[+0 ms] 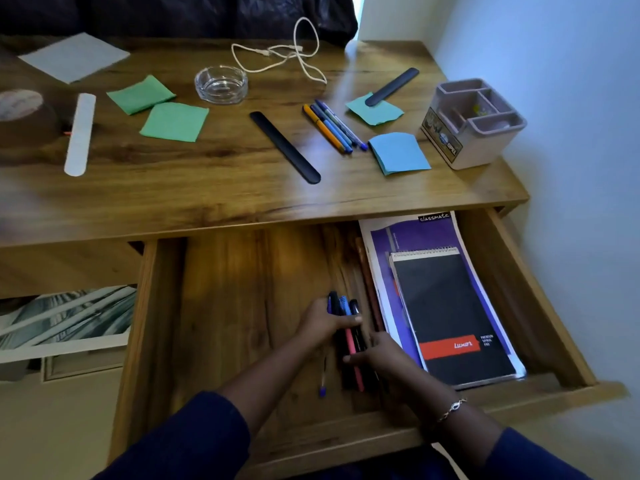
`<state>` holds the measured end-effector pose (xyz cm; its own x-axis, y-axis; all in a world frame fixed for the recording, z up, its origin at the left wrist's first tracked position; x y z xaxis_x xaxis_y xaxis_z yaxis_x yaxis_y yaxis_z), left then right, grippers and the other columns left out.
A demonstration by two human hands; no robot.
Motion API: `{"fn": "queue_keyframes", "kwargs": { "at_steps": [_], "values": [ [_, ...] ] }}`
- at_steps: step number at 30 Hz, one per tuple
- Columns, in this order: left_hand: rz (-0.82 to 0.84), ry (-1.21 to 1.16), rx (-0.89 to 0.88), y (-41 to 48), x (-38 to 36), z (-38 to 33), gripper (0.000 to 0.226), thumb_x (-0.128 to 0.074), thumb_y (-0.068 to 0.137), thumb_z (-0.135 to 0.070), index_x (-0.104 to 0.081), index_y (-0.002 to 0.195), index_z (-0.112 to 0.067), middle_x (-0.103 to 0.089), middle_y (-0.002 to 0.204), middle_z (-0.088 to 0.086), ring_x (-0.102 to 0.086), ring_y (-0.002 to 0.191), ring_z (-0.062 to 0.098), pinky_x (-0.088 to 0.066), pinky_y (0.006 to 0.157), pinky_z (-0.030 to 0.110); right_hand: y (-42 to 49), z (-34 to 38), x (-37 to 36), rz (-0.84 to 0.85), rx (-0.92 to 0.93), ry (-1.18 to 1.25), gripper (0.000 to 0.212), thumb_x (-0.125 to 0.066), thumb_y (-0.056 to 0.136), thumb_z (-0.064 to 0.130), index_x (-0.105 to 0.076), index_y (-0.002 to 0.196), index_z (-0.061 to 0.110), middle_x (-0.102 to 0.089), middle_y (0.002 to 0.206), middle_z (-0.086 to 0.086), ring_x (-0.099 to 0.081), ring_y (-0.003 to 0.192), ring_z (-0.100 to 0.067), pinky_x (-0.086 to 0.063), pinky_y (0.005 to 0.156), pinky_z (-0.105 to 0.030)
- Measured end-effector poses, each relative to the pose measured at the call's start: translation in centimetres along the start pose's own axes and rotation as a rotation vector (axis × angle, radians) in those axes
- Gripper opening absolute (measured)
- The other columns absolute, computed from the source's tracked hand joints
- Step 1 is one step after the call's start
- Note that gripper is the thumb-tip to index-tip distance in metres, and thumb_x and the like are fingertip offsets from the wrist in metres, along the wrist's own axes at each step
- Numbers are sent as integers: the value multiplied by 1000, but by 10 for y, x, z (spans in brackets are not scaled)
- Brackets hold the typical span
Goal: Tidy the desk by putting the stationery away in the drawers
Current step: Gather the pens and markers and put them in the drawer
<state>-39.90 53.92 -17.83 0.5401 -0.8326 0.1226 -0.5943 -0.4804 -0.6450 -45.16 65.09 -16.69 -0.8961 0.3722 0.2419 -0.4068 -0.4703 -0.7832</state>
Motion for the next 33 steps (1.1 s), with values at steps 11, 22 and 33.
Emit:
{"fn": "queue_keyframes", "kwargs": {
  "at_steps": [11, 22, 33],
  "values": [
    [-217, 604, -273, -17, 15, -10, 69, -71, 78, -34, -39, 136, -17, -41, 135, 5, -48, 117, 18, -40, 85, 22, -16, 8, 19, -238, 140, -781, 30, -54, 89, 34, -62, 93, 5, -66, 97, -13, -61, 96, -29, -35, 65, -27],
    [84, 1246, -422, -21, 15, -14, 104, -76, 67, -46, -13, 147, -24, -19, 147, 6, -29, 131, 24, -39, 100, 34, -20, 8, 27, -262, 158, -874, 21, -63, 85, 29, -59, 88, 8, -66, 101, -15, -60, 99, -31, -33, 66, -26],
    [74, 1234, -494, -33, 9, -3, 110, -77, 65, -47, -11, 148, -17, -19, 148, 6, -25, 135, 22, -30, 109, 32, -17, 20, 14, -239, 226, -954, 38, -66, 82, 28, -55, 111, 6, -63, 111, -16, -58, 106, -30, -44, 79, -31]
  ]
}}
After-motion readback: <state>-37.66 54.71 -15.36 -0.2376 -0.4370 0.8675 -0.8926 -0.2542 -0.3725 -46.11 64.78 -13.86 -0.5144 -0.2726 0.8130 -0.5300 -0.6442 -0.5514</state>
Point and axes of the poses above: each hand's wrist, its own y-axis towards the middle knuckle, its own x-axis out of the back of the hand, z = x × y, the point moved 6 cm from there along y, towards the middle knuckle
